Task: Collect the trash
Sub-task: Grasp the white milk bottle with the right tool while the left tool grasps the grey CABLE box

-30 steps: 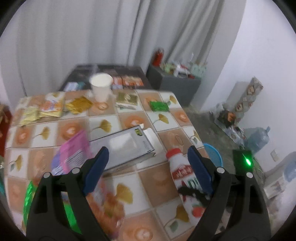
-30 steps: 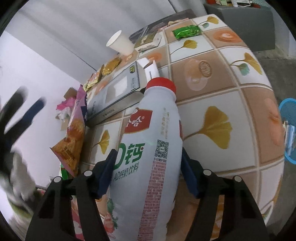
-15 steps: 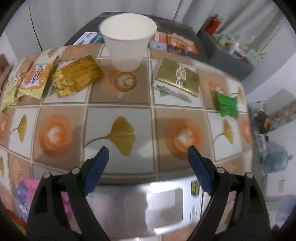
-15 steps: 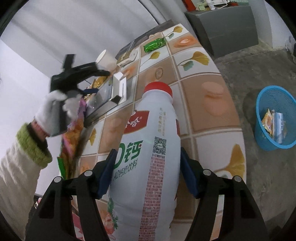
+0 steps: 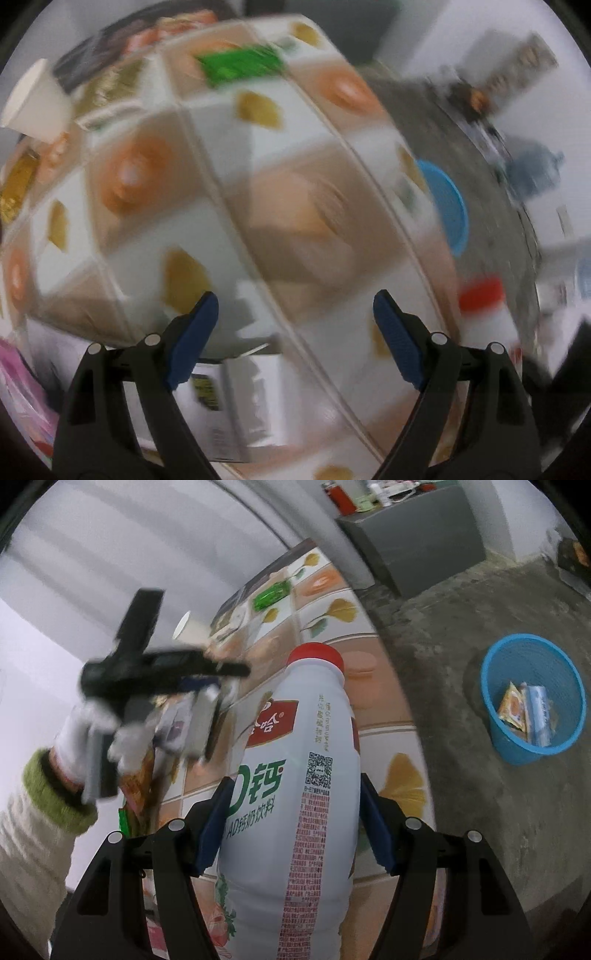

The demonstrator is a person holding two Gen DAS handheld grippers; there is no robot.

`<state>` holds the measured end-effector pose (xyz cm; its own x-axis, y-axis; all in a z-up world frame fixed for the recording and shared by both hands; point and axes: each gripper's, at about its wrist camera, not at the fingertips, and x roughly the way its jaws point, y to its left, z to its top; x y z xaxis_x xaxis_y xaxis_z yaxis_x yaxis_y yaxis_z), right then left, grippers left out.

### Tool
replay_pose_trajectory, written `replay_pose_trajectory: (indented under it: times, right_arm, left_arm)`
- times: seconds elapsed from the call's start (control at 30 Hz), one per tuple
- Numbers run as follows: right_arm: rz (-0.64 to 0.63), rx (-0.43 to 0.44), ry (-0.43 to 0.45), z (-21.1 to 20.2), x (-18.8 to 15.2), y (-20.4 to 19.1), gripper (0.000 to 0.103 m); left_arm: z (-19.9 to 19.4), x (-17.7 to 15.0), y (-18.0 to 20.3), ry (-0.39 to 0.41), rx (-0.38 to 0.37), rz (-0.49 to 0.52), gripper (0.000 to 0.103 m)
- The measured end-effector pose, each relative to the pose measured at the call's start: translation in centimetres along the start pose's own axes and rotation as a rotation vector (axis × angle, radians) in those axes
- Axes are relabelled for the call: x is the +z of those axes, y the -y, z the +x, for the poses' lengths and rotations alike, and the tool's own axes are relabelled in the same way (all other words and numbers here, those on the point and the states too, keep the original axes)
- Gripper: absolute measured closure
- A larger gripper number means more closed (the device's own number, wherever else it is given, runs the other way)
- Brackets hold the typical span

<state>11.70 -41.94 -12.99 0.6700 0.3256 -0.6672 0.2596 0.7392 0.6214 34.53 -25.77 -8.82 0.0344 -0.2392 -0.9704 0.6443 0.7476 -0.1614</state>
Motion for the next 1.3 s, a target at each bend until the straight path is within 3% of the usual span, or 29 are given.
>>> replay_pose_trajectory:
  times: [0.13,0.4,0.47,0.6,0.7,0.8,1.07,1.3]
  right_arm:
    - [0.031,-0.006,0.009,-0.8,-0.3,1.0,0.039]
    - [0.001,0.023,0.016,-1.4,-0.8,0.2,0.039]
    - [-0.014,0.033,0.009,-1.3,-1.0,-0.3,0.039]
    - [-0.040,0.053,0.000,-0.8,-1.1,-1.4,0.039]
    - [-0.053,0.068,-0.010,-0.1,-1.2,-2.3,0.039]
    - [-0.069,0.071,-0.021,0.3,-1.3,-3.0,0.039]
    - [-0.072,0.070,-0.024,0.4,-1.5,-3.3,0.039]
    - [-0.067,0.057,-0.025,0.7,-1.4,-3.1,0.039]
  left_arm:
    - [-0.4,-4.3,2.5,-0.033,-0.051,0.027,0.022]
    - [-2.6,-13.8,3.1,0.037,-0.113,-0.041,0.022]
    - [-4.4,-16.0,2.6,0.133,-0.105,-0.069,0.022]
    - [-10.0,-19.5,0.1,0.431,-0.065,-0.185,0.022]
    - [-11.2,-19.4,-1.3,0.546,0.025,-0.318,0.019]
    - [-9.9,-19.0,-3.0,0.516,0.052,-0.441,0.019]
    - [-7.5,-17.2,-6.1,0.452,0.119,-0.541,0.019]
    - [-6.2,-14.7,-6.0,0.451,0.285,-0.495,0.018]
